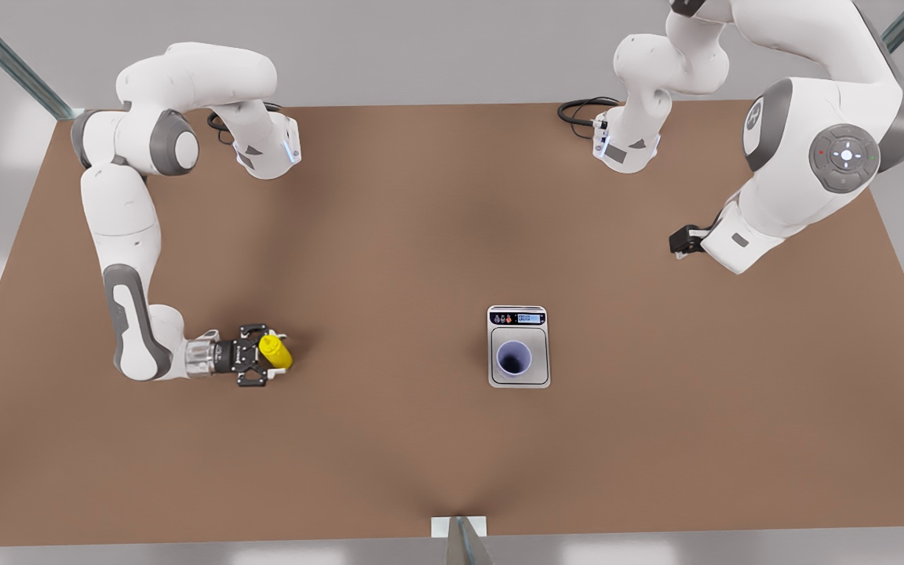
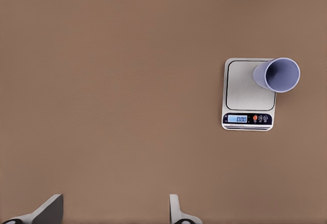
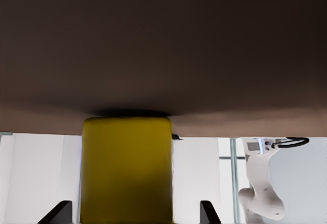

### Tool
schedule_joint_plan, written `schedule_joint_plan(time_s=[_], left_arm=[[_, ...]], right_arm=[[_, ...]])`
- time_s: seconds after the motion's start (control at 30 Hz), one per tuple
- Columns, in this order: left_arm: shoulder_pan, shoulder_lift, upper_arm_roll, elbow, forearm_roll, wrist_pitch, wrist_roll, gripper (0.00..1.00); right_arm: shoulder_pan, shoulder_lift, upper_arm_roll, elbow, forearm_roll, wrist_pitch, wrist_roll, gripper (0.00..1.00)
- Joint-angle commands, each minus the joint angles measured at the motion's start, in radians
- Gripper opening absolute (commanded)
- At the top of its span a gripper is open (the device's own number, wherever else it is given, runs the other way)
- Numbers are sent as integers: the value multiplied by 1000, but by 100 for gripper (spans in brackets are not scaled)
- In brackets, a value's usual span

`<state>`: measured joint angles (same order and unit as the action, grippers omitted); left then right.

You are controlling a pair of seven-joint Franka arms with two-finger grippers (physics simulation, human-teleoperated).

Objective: Move cup to the weight, pick up sauce bottle, pour sauce

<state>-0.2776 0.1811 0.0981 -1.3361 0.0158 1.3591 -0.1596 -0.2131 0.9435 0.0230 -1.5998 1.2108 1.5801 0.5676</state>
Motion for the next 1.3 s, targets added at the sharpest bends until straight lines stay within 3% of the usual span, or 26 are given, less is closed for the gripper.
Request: schedule_joint_plan(time_s=[0.0, 0.77, 0.9, 0.97, 1.07, 1.1, 1.13, 1.2, 1.27], left_arm=[[0, 0, 0, 0, -1, 0, 0, 100], [0, 6, 2, 2, -4, 2, 2, 100], [0, 6, 2, 2, -5, 2, 2, 100], [0, 5, 2, 8, -5, 0, 0, 100], [-6, -6, 3, 29, -17, -15, 8, 100], [-6, -8, 5, 31, -17, -23, 9, 100], [-6, -8, 8, 31, -16, -34, 11, 100], [-6, -6, 11, 32, -5, -29, 14, 100], [-5, -5, 11, 31, -5, -29, 12, 100]], right_arm=[[0, 0, 0, -2, 0, -2, 0, 100], [-54, -40, -12, -49, -100, -11, -9, 100], [-107, -189, -28, -48, -300, -29, 32, 100], [-80, -382, -35, -5, -504, -20, 15, 100], [89, -649, -38, 130, -925, -11, -178, 100], [169, -709, -34, 169, -1100, -9, -429, 100], [195, -796, -35, 173, -1119, -18, -560, 100], [276, -818, -117, 251, -1140, -182, -620, 100], [337, -743, -78, 328, -1209, -173, -529, 100]])
